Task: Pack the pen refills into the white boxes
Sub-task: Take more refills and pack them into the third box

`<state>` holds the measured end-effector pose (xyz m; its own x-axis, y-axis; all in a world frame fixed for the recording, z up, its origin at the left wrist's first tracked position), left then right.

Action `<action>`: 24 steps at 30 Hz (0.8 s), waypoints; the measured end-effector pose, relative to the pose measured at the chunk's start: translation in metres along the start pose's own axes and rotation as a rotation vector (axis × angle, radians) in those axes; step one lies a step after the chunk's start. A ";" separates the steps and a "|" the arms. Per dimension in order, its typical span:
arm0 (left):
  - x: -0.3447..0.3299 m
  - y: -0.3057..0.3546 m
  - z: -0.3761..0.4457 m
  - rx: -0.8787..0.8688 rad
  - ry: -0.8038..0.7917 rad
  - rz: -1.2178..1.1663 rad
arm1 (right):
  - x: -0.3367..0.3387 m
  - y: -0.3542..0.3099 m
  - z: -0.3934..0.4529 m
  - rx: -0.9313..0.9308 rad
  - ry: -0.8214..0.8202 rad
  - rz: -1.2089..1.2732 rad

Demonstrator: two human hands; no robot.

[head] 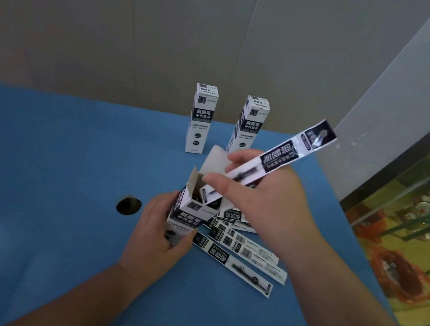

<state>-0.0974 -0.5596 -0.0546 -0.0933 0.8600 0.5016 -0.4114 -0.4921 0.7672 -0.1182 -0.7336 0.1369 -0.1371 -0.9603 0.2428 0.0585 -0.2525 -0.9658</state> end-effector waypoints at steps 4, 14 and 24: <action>-0.001 -0.002 -0.002 0.004 0.005 -0.015 | 0.008 -0.003 0.001 0.042 0.015 -0.105; 0.001 0.001 0.001 -0.005 0.026 -0.010 | -0.005 0.001 0.006 0.105 0.052 -0.243; 0.001 -0.001 -0.001 -0.009 0.032 -0.022 | -0.007 0.004 -0.004 0.048 0.082 -0.034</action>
<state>-0.0979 -0.5585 -0.0554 -0.1131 0.8744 0.4719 -0.4216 -0.4723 0.7741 -0.1214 -0.7278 0.1309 -0.2199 -0.9387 0.2656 0.0992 -0.2924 -0.9511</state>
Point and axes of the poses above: each hand's wrist, its own z-axis towards the middle knuckle, its own x-axis out of the back of the hand, y = z × x, the point moved 4 cm from there along z, towards the middle knuckle, and after that the axes turned 13 degrees about z, right-handed, at the moved point
